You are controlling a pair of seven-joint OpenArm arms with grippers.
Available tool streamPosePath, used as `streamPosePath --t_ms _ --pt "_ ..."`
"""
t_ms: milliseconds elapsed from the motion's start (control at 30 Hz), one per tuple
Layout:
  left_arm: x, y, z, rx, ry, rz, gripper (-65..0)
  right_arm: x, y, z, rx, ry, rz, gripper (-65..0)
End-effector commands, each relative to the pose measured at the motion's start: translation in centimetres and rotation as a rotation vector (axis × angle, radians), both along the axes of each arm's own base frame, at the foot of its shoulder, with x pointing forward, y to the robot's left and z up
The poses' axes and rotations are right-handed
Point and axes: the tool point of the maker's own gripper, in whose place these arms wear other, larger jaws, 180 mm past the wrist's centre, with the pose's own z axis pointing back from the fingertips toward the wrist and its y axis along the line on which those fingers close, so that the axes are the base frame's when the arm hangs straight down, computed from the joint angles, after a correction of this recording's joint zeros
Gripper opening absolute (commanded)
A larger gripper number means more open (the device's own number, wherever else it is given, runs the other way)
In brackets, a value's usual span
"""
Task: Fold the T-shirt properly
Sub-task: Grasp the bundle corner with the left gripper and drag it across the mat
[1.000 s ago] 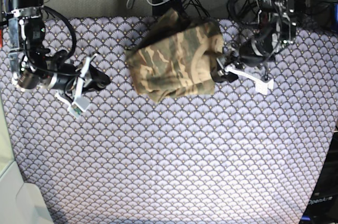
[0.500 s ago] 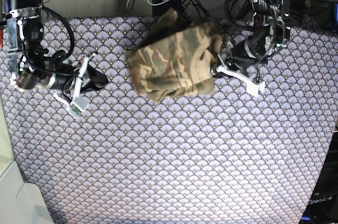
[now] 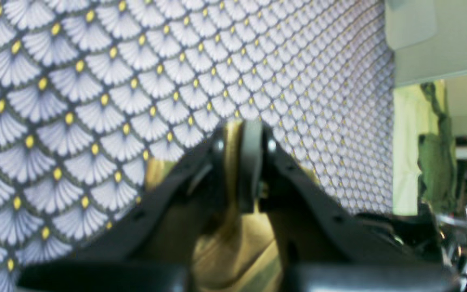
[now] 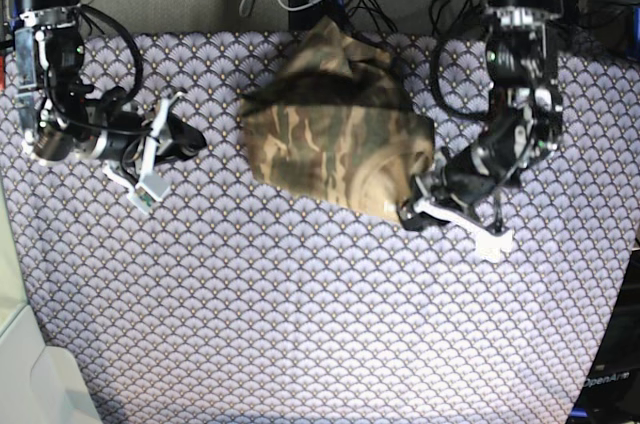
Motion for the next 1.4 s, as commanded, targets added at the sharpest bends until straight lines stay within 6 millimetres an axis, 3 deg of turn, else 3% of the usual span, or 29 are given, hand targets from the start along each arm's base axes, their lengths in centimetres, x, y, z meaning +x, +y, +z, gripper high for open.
streamPosePath --t_ms 0,167,300,500,700,767,967,1200,1367 --pt "0.6 -0.1 0.4 -0.008 -0.018 0.003 -64.2 1.0 -0.1 1.6 0.018 -0.055 0.002 -53.6" --pt "-1.1 -0.9 -5.7 -0.013 0.154 -0.011 -64.2 1.0 -0.1 1.6 0.018 -0.055 0.003 -53.6" --pt "-2.8 -1.8 -7.7 -0.001 0.214 -0.046 -64.2 1.2 0.5 2.7 0.021 -0.091 0.022 -53.6" --pt "-3.4 -1.6 -8.3 0.002 0.239 -0.047 -61.9 0.4 2.5 5.7 -0.03 -0.175 0.112 -53.5" --pt "-3.7 -0.8 -7.9 0.015 0.223 -0.045 -36.6 -1.1 4.7 5.4 0.007 -0.152 0.13 -53.5" --pt "-3.7 -0.6 -7.3 0.022 0.204 -0.047 -33.2 -1.7 5.2 5.0 0.023 -0.133 0.131 -53.5" --pt "-3.3 0.0 -5.6 0.047 0.156 -0.056 -32.7 -3.3 6.5 3.9 0.07 -0.084 0.124 -53.5" --pt "-4.6 0.7 -6.6 0.065 0.205 -0.075 -32.6 -5.7 6.5 2.2 0.075 -0.011 0.115 -53.5" --pt "-4.9 3.6 -6.5 0.06 0.251 -0.028 -32.5 -7.0 7.4 1.9 0.15 -0.003 0.084 -53.5"
